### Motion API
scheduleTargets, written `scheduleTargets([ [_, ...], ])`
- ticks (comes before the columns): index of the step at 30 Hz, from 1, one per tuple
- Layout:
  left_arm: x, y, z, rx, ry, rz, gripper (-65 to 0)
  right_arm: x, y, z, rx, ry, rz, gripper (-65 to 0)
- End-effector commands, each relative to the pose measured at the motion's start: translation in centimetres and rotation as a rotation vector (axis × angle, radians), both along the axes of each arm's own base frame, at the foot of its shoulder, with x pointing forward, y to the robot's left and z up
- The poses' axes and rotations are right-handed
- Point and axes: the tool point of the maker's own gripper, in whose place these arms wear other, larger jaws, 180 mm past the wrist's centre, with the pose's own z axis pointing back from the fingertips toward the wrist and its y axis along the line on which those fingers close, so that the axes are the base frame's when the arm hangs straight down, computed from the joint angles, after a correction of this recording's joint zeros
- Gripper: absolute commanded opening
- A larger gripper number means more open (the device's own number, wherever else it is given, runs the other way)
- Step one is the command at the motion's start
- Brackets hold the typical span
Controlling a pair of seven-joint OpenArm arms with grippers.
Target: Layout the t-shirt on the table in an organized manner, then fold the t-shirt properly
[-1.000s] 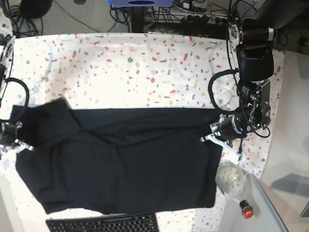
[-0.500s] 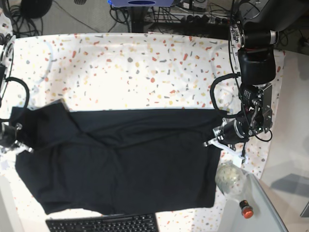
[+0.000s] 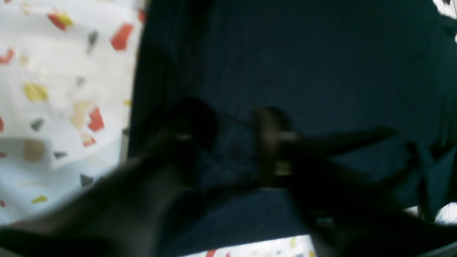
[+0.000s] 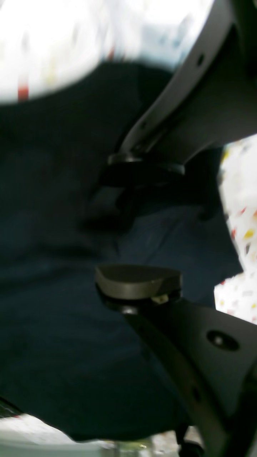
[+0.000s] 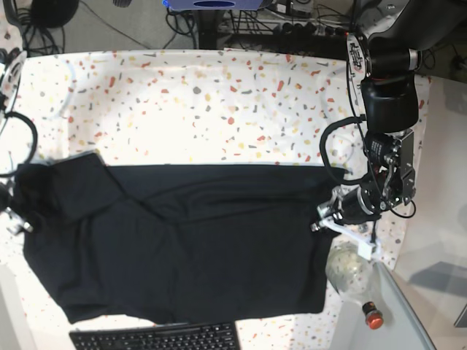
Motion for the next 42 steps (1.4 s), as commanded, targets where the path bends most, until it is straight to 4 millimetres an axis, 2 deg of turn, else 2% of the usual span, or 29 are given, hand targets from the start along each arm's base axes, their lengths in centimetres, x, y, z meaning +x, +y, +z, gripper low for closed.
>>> scheduleTargets([
  [1,1.8,1.3,2.4,-0.002,-0.091,0.045,-22.5,1.2,-0.9,2.6,-0.022,-0.087,-0.011,-32.3],
  [3,2.0,2.5,2.8,-0.008,-0.130,0.095,-10.4,0.4,-1.0,3.6,-0.071,-0.117,0.006,-32.3],
  [5,1.1,3.6,2.4,-0.011,-0.129,0.131,-2.8,-1.1,-0.8,4.1,-0.123,-0.107,0.048,-32.3],
  [6,0.6,4.2,2.5,-0.007,-0.139,0.145,-1.2,-1.9,-0.3,4.2,-0.140,-0.098,0.074,-32.3],
  [9,-2.7,6.2,2.4,0.038,-0.156,0.184,-2.5,-4.3,3.1,3.5,-0.147,-0.068,0.154,-32.1],
  [11,-5.2,6.9,2.5,0.082,-0.161,0.182,-6.1,-6.1,5.4,2.6,-0.113,-0.039,0.165,-32.3],
  [13,-7.8,7.3,2.4,0.125,-0.154,0.169,-13.3,-8.2,6.6,1.1,0.003,-0.005,0.027,-31.8],
  [15,-10.3,7.6,2.0,0.170,-0.131,0.148,-25.7,-9.9,7.8,-0.5,0.112,0.037,-0.076,-31.5],
  [19,-14.3,8.8,0.9,0.227,-0.067,0.123,-63.0,-10.8,10.3,-2.4,0.200,0.082,-0.089,-31.5],
  [20,-15.2,9.2,0.5,0.231,-0.052,0.132,-65.0,-10.8,10.5,-3.0,0.214,0.090,-0.098,-31.5],
  [23,-17.4,11.2,-0.1,0.236,-0.018,0.202,-65.0,-10.3,10.5,-4.3,0.240,0.082,-0.137,-32.1],
  [26,-18.4,11.9,-0.2,0.235,-0.009,0.236,-65.0,-10.2,10.0,-5.4,0.255,0.103,-0.155,-32.1],
  [32,-18.4,12.0,-0.1,0.238,-0.011,0.238,-65.0,-9.9,10.5,-6.6,0.292,0.131,-0.165,-32.4],
  [34,-18.3,11.8,-0.1,0.237,-0.010,0.233,-65.0,-9.7,9.9,-6.5,0.279,0.116,-0.179,-32.6],
  [39,-18.4,11.6,-0.5,0.231,-0.002,0.232,-65.0,-9.3,9.6,-6.2,0.273,0.106,-0.179,-42.9],
  [42,-18.4,11.7,-0.5,0.232,-0.001,0.232,-65.0,-9.1,9.5,-6.1,0.272,0.101,-0.178,-43.7],
])
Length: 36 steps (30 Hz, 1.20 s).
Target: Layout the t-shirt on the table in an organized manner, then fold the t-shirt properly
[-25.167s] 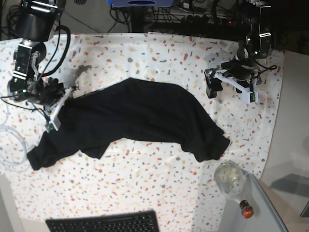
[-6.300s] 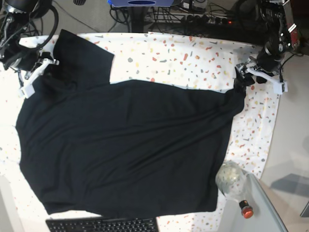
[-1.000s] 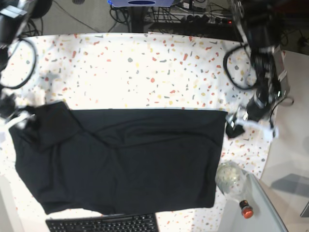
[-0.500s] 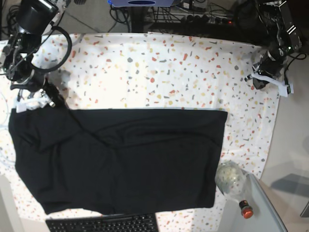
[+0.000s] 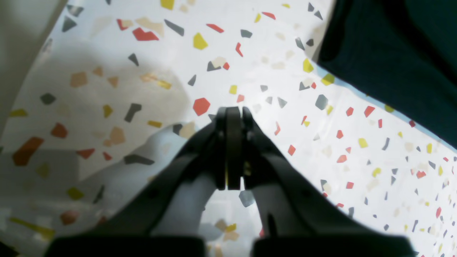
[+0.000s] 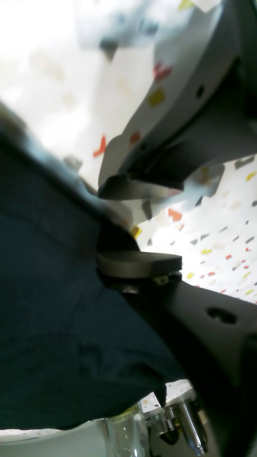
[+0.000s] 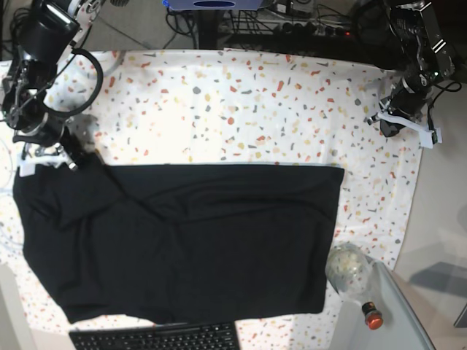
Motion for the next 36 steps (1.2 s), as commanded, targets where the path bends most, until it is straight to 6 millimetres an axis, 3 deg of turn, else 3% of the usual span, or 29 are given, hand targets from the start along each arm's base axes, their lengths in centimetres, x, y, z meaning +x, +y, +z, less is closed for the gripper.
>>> scheduleTargets([
  [1,0.8,0.7,1.1,0.023,-0.039,-0.003,-65.0,1.6,-0.8,1.4,-0.017,-0.054,-0.007,-43.7],
  [9,0.6,0.7,1.0,0.022,-0.034,-0.003,-65.0,2.4,0.5,1.6,-0.022,-0.062,0.044,-44.6],
  [11,0.6,0.7,1.0,0.023,-0.034,-0.004,-65.0,2.4,0.7,1.6,-0.019,-0.060,0.046,-50.4],
  [13,0.6,0.7,1.0,0.023,-0.032,-0.004,-65.0,2.4,0.9,1.6,-0.015,-0.060,0.052,-62.7],
  [14,0.6,0.7,1.0,0.023,-0.032,-0.004,-65.0,2.5,0.9,1.7,-0.018,-0.063,0.053,-65.0],
  [36,0.7,0.9,1.2,0.027,-0.037,0.000,-65.0,3.3,1.9,2.5,0.022,-0.036,0.114,-65.0],
])
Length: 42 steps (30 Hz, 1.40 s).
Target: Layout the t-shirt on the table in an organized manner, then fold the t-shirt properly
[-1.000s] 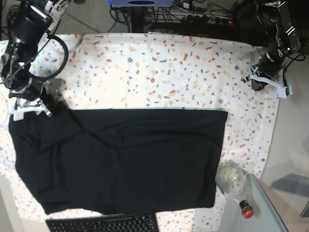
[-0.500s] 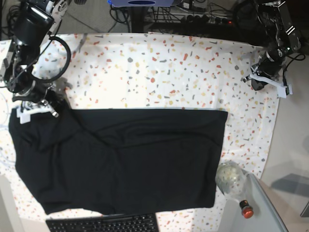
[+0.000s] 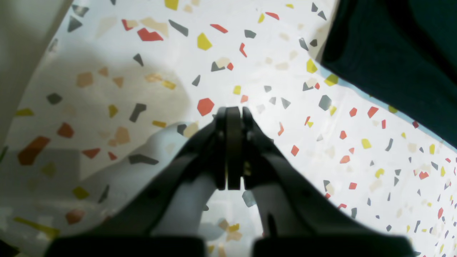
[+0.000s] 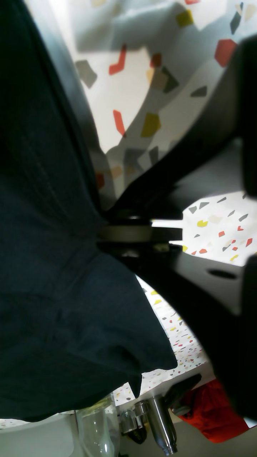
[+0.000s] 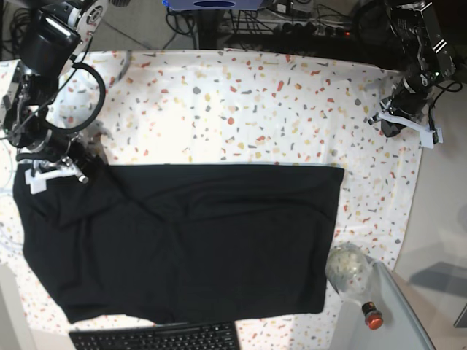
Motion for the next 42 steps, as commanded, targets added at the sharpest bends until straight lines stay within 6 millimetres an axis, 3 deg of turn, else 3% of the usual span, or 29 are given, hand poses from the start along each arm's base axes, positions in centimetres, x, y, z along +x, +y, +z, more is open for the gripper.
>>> scheduleTargets([
  [1,0.8,0.8,1.1,0.025,-0.037,-0.004,-65.0,1.6,-0.6,1.5,-0.011,-0.054,-0.004,-65.0],
  [5,0.8,0.8,1.1,0.025,-0.037,-0.004,-65.0,3.4,-0.7,2.7,-0.007,-0.076,-0.016,-65.0],
  [8,0.8,0.8,1.2,0.025,-0.038,-0.004,-65.0,5.4,-2.0,4.2,-0.023,-0.086,-0.053,-65.0],
  [15,0.8,0.7,1.1,0.024,-0.037,-0.005,-65.0,9.8,-1.4,7.4,-0.075,-0.158,0.029,-65.0],
  [22,0.6,0.6,1.0,0.022,-0.030,-0.007,-65.0,13.6,-1.8,8.3,-0.145,-0.175,0.042,-65.0],
  [23,0.6,0.6,1.0,0.022,-0.030,-0.007,-65.0,14.2,-1.8,8.8,-0.169,-0.191,0.056,-61.7],
  [26,0.7,-0.2,0.7,0.015,-0.023,-0.030,-65.0,15.5,-2.0,10.8,-0.256,-0.256,0.102,-29.9],
  [28,1.0,-1.1,0.4,0.009,-0.020,-0.057,-65.0,15.9,-1.9,12.7,-0.321,-0.314,0.146,-15.5],
  [31,1.4,-2.3,0.2,-0.003,-0.020,-0.087,-65.0,14.1,-3.0,14.8,-0.389,-0.401,0.134,-17.4],
  [32,1.6,-2.8,0.1,-0.006,-0.021,-0.098,-63.0,13.2,-3.5,15.3,-0.404,-0.422,0.117,-19.2],
  [33,1.7,-3.2,0.1,-0.011,-0.021,-0.107,-56.6,12.2,-4.0,16.0,-0.420,-0.444,0.103,-20.7],
  [36,3.3,-4.5,0.4,-0.034,-0.050,-0.124,-32.4,8.9,-4.1,16.3,-0.442,-0.466,0.078,-22.4],
  [39,4.6,-4.4,-0.8,-0.080,-0.045,-0.076,-9.5,5.6,-4.8,15.2,-0.466,-0.433,0.067,-22.4],
  [41,5.4,-4.6,-2.1,-0.122,-0.025,-0.051,-2.3,3.9,-5.1,14.4,-0.479,-0.408,0.066,-22.4],
  [42,5.7,-4.8,-2.5,-0.139,-0.019,-0.042,-1.8,3.3,-5.5,14.1,-0.484,-0.397,0.059,-22.4],
])
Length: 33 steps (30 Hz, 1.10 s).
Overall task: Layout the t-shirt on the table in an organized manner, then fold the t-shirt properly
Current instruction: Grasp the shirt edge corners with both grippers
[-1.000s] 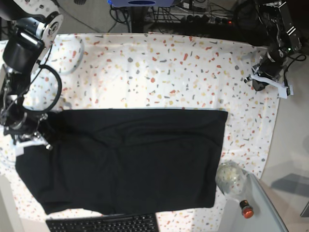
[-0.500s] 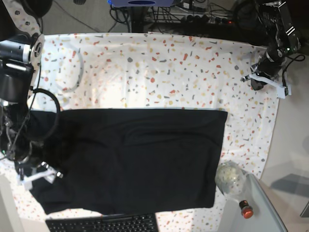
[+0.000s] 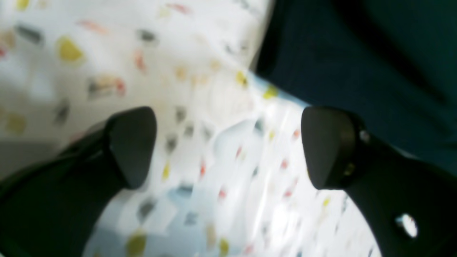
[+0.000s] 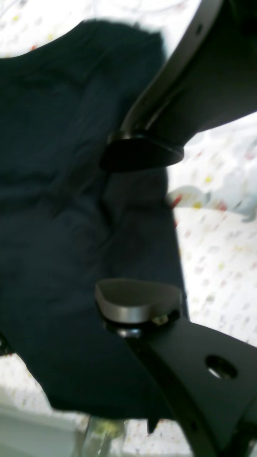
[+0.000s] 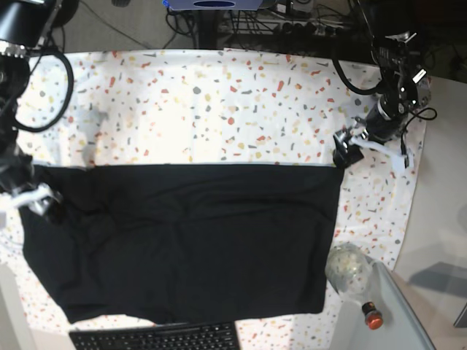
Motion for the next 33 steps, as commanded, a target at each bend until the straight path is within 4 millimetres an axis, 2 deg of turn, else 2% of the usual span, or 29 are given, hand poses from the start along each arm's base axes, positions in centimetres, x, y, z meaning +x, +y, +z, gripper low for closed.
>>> scheduleTargets([
  [1,0.8,-0.2,0.0,-0.009,0.004,-0.001,-2.0,0.1,-1.1,1.5,-0.024,-0.048,-0.020,-22.4],
  [4,2.2,-0.8,-0.1,-0.028,-0.043,0.029,-2.1,-1.3,-2.1,0.8,-0.036,-0.029,-0.034,-22.4],
  [6,2.4,-1.0,-0.4,-0.038,-0.055,0.047,-3.6,-2.4,-3.1,0.3,-0.036,-0.020,-0.053,-22.7],
  [11,3.5,-4.1,-1.4,-0.055,-0.032,-0.040,-14.3,-5.7,-5.0,-2.0,0.061,0.015,-0.202,-22.4],
  [15,4.2,-4.9,-1.6,-0.052,-0.056,-0.051,-26.8,-6.9,-5.6,-5.5,0.187,0.119,-0.281,-22.4],
  [17,3.9,-4.9,-2.2,-0.057,-0.044,-0.043,-34.1,-6.7,-5.6,-7.9,0.267,0.165,-0.312,-22.4],
  [20,4.0,-4.9,-2.2,-0.058,-0.043,-0.044,-45.4,-6.2,-6.9,-9.9,0.340,0.204,-0.364,-22.4],
  [23,3.9,-4.6,-2.1,-0.053,-0.043,-0.041,-63.7,-5.4,-7.5,-11.5,0.414,0.226,-0.402,-22.4],
  [28,3.6,-3.6,-2.2,-0.042,-0.004,-0.060,-65.0,-4.0,-8.5,-13.2,0.402,0.193,-0.461,-22.4],
  [33,3.5,-3.2,-2.1,-0.039,0.010,-0.063,-65.0,-3.3,-8.5,-13.6,0.384,0.175,-0.467,-23.1],
])
